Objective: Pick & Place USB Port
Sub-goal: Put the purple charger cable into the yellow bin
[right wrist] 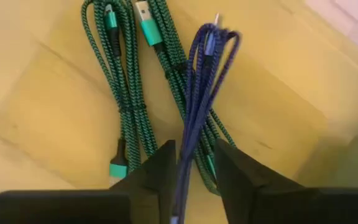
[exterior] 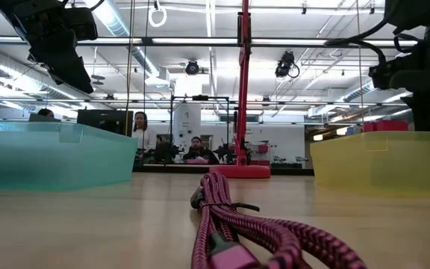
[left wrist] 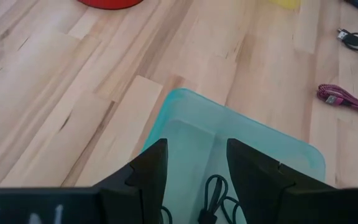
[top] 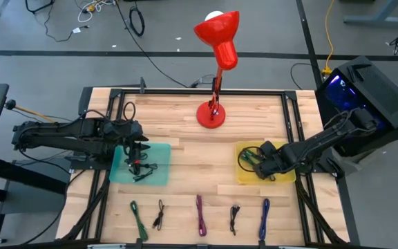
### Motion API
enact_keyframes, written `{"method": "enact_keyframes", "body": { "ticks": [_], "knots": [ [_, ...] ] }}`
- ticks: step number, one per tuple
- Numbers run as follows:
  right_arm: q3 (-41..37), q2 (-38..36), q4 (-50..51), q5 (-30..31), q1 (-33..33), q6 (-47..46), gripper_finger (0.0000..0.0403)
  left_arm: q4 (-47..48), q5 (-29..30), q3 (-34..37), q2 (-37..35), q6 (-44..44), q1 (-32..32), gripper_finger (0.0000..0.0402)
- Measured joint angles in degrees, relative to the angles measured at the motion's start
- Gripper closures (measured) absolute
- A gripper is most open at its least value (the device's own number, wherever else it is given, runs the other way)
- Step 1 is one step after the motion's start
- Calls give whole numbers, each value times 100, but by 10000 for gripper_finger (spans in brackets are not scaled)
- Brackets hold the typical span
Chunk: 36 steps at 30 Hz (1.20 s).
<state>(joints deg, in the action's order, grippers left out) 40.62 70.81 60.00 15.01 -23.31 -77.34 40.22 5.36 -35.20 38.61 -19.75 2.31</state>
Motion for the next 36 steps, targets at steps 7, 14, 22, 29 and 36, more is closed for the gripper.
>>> {"method": "enact_keyframes", "body": {
  "ticks": [7,14,22,29,36],
  "knots": [
    [323,-11,-473,-134,0,428,261,-18,-1,0,-1,-19,1,230],
    [1250,-11,-917,-478,-97,1142,278,-122,-1,0,0,-63,0,230],
    [1309,238,-2247,-1023,-1170,62,315,-109,-5,0,-2,-63,0,230],
    [1311,800,-3257,-959,-2393,-1882,344,-119,-67,0,-2,-61,0,230],
    [1309,1367,-3226,-753,-3219,-3847,378,-138,-67,2,0,-61,0,230]
  ]
}}
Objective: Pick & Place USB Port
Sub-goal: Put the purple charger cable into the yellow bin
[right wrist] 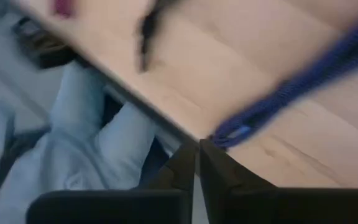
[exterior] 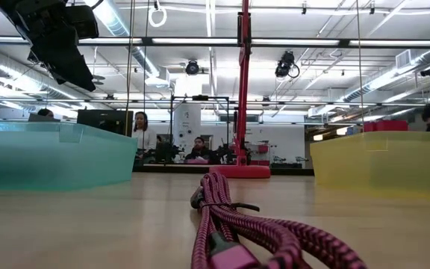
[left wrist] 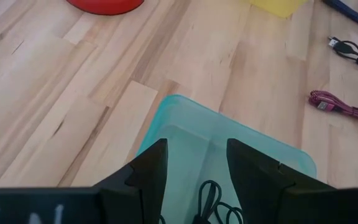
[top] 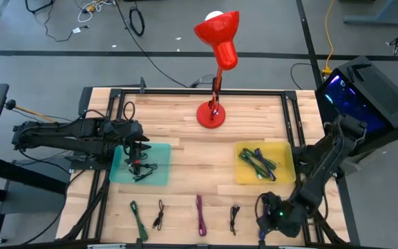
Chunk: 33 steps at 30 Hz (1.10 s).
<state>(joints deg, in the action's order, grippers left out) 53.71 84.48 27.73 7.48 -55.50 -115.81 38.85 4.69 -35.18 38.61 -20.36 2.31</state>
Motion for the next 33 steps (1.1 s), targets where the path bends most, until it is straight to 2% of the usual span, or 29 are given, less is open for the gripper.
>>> {"method": "enact_keyframes", "body": {
  "ticks": [4,7,14,19,26,33],
  "knots": [
    [0,83,576,25,-190,-1191,396,-4,2,0,-2,0,2,230],
    [0,133,891,12,-214,-1507,400,-2,0,0,0,0,0,230],
    [0,271,1017,1,-140,-1375,389,-2,0,0,0,7,1,230],
    [-31,346,1384,-626,-135,-1436,388,5,0,0,0,13,0,230],
    [-140,468,1322,-386,-88,-1317,400,11,0,0,0,13,0,230],
    [-140,793,1059,-339,-121,-1124,370,22,0,0,-2,7,0,230]
  ]
}}
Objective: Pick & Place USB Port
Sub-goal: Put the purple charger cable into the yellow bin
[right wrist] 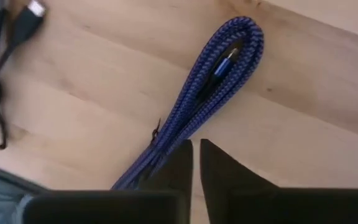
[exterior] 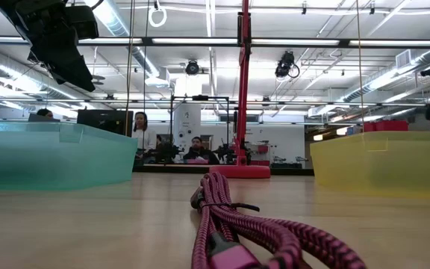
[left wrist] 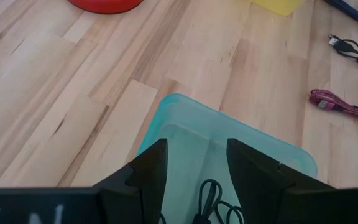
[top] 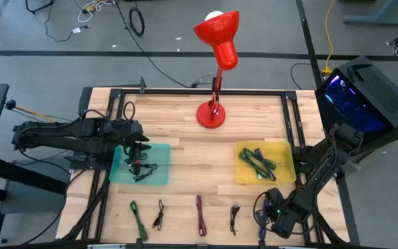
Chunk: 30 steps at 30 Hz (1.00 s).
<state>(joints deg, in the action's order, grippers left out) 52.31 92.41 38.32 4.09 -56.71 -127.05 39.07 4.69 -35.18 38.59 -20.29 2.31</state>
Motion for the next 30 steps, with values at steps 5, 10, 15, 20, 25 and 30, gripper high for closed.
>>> {"method": "enact_keyframes", "body": {
  "ticks": [5,10,15,20,25,30],
  "knots": [
    [0,102,-49,-35,0,2,308,6,0,0,2,-1,2,230],
    [0,104,-39,-36,10,0,231,12,0,0,0,-3,1,230],
    [0,239,-41,-59,94,-28,186,11,0,0,2,1,2,230],
    [11,530,-213,-100,237,1,179,12,0,0,0,4,2,230],
    [35,747,-153,-377,348,-15,187,13,0,0,2,12,0,230],
    [28,828,-31,-570,397,-138,270,14,2,0,0,38,1,230]
  ]
}}
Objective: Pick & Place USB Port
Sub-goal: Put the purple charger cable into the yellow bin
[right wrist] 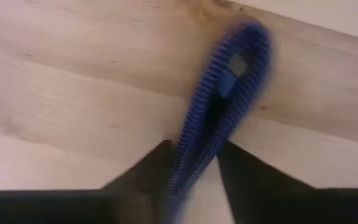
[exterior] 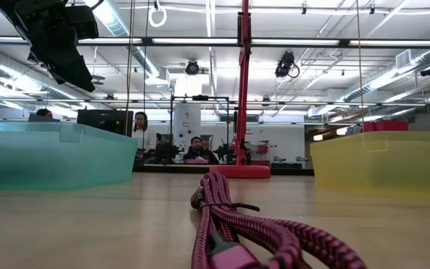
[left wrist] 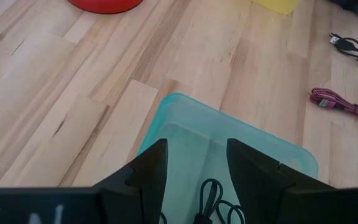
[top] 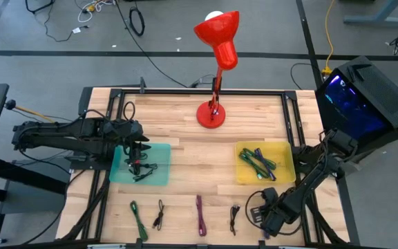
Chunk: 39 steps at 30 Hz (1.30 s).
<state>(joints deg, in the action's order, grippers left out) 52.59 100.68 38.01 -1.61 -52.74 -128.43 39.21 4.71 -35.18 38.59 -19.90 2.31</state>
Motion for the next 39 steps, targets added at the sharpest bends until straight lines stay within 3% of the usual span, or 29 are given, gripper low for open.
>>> {"method": "enact_keyframes", "body": {
  "ticks": [3,5,11,21,29,35,39],
  "knots": [
    [-2,0,33,-24,16,24,360,2,0,0,1,3,1,230],
    [-1,0,31,-103,20,114,384,2,0,0,2,20,1,230],
    [-28,-326,19,-55,20,394,397,-1,18,0,0,20,0,230],
    [-37,-1815,780,1028,18,1219,401,-3,42,0,0,19,2,230],
    [-36,-2802,2446,1741,152,1288,403,-2,66,0,2,17,1,230],
    [-34,-3139,3500,1811,653,1521,403,-5,218,0,0,20,-1,230],
    [-29,-3319,3897,2221,1055,1961,403,-3,406,0,0,103,2,230]
  ]
}}
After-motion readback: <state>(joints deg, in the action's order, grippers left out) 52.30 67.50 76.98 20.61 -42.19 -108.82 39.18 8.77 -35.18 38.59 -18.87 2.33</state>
